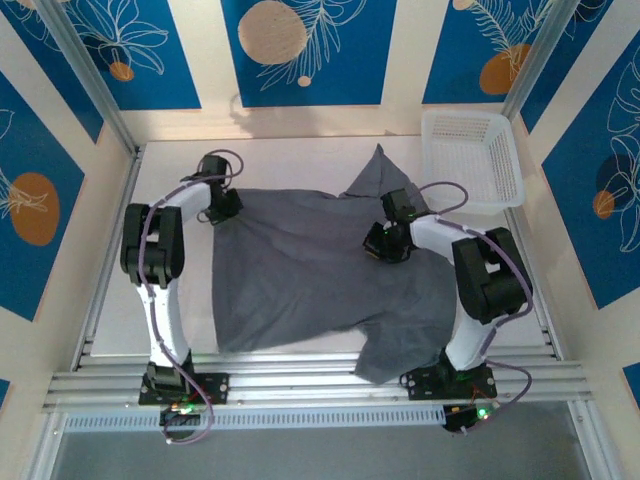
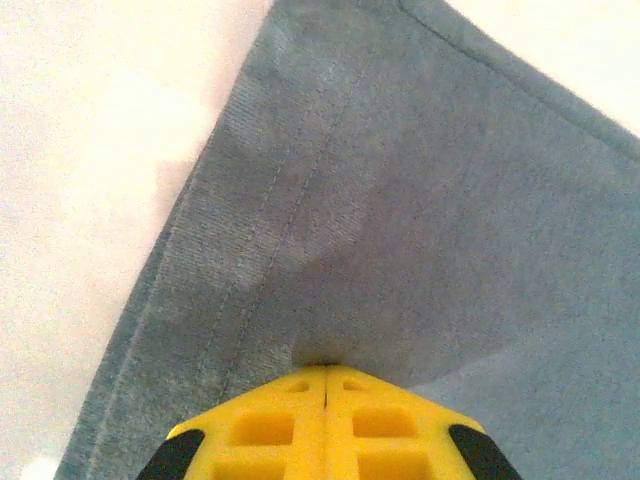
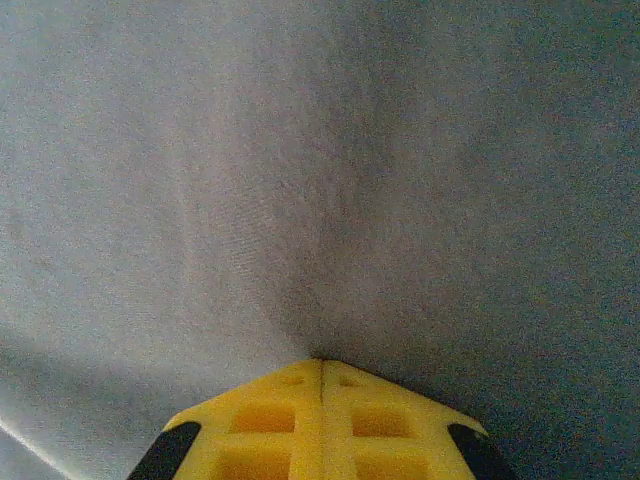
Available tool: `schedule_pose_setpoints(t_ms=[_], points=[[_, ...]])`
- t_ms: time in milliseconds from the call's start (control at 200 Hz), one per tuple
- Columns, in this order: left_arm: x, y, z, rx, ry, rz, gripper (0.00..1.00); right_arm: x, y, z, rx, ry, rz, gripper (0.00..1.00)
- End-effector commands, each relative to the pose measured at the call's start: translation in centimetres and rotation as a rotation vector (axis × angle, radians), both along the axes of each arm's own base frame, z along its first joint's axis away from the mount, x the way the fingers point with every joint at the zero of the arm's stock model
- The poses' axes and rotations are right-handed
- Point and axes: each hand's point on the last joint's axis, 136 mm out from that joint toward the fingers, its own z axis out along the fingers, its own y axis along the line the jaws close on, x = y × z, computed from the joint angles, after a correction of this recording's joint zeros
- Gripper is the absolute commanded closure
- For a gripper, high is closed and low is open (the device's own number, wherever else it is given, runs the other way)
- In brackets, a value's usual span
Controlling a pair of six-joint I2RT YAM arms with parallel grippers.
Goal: Fold the inside-out t-shirt
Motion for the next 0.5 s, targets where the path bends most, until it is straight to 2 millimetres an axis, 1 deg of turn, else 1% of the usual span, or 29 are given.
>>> schedule_pose_setpoints(t_ms=[0, 70, 130, 210, 270, 320, 380, 440, 495], points=[[-0.1, 2.4, -3.1, -0.006, 0.096, 0.058, 1.0, 0.4, 3.1, -1.4, 0.045, 0.023, -0.006, 1.0], [1.1, 3.6, -3.1, -0.005, 0.086, 0.072, 1.0, 0.8, 4.6, -2.5, 0.037, 0.045, 0.012, 1.0], [2.1, 4.7, -2.8, 0.006, 0.074, 0.087, 1.0, 1.8, 5.9, -3.0, 0.057, 0.054, 0.025, 1.0], [3.7, 6.4, -2.1, -0.039, 0.037, 0.128, 1.0, 3.7, 7.4, -3.6, 0.076, 0.031, 0.039, 1.0], [4.7, 7.6, -0.8, -0.044, 0.009, 0.14, 1.0, 5.6, 8.0, -3.2, 0.088, 0.003, 0.037, 1.0], [5.5, 8.0, 1.0, -0.071, -0.031, 0.126, 1.0, 7.4, 8.4, -1.8, 0.111, -0.035, 0.051, 1.0], [5.9, 8.1, 4.0, -0.091, -0.086, 0.108, 1.0, 9.2, 8.1, 0.9, 0.121, -0.09, 0.065, 1.0], [5.4, 7.8, 7.5, -0.103, -0.146, 0.092, 0.92, 10.2, 7.1, 4.2, 0.116, -0.164, 0.072, 1.0], [4.2, 6.8, 10.9, -0.145, -0.217, 0.081, 0.82, 10.1, 6.1, 7.6, 0.111, -0.241, 0.081, 0.96]])
